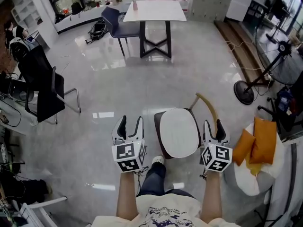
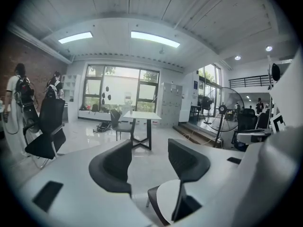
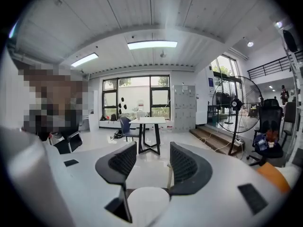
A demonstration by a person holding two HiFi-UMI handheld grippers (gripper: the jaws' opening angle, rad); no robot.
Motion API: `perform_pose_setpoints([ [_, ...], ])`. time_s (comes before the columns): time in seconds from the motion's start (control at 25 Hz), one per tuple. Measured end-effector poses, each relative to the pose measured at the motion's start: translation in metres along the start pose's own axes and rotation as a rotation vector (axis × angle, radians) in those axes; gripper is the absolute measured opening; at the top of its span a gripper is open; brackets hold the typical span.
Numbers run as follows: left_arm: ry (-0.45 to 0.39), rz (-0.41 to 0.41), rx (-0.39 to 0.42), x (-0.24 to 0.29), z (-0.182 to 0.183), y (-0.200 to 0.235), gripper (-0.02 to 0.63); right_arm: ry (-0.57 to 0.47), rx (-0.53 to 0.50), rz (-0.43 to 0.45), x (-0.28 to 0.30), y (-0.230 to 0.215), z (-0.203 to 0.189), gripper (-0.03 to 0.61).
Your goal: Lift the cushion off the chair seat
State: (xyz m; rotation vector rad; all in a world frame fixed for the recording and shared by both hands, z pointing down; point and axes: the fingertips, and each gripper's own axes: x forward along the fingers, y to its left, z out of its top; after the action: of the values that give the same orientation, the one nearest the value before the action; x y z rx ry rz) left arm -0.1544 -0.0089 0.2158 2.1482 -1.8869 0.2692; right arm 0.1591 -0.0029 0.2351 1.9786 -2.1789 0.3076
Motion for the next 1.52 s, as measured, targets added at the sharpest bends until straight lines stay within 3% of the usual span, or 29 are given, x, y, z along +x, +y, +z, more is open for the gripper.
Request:
perform_pose_setpoints([
  [0.28, 0.069, -0.062, 0.010, 0.086, -0.001, 0.020, 0.238, 0.076, 0.009, -0.040, 0.075, 0.010, -0.012, 0.236],
  [0.6, 0.187, -0.107, -0.005, 0.150, -0.046, 0.019, 0.238, 0.191, -0.005, -0.065, 0.130, -0.001, -0.056, 0.241],
  [1.2, 0.461, -0.078, -0.075, 0.240, -0.206, -0.009, 0.240, 0.420, 0.006, -0.009, 0.225, -0.050, -0.201, 0.250],
  [1.52, 0.627, -0.089, -0.107, 0.283, -0.312, -0.028, 0.245, 0.586, 0.021, 0.021, 0.273, -0.060, -0.313, 0.253],
])
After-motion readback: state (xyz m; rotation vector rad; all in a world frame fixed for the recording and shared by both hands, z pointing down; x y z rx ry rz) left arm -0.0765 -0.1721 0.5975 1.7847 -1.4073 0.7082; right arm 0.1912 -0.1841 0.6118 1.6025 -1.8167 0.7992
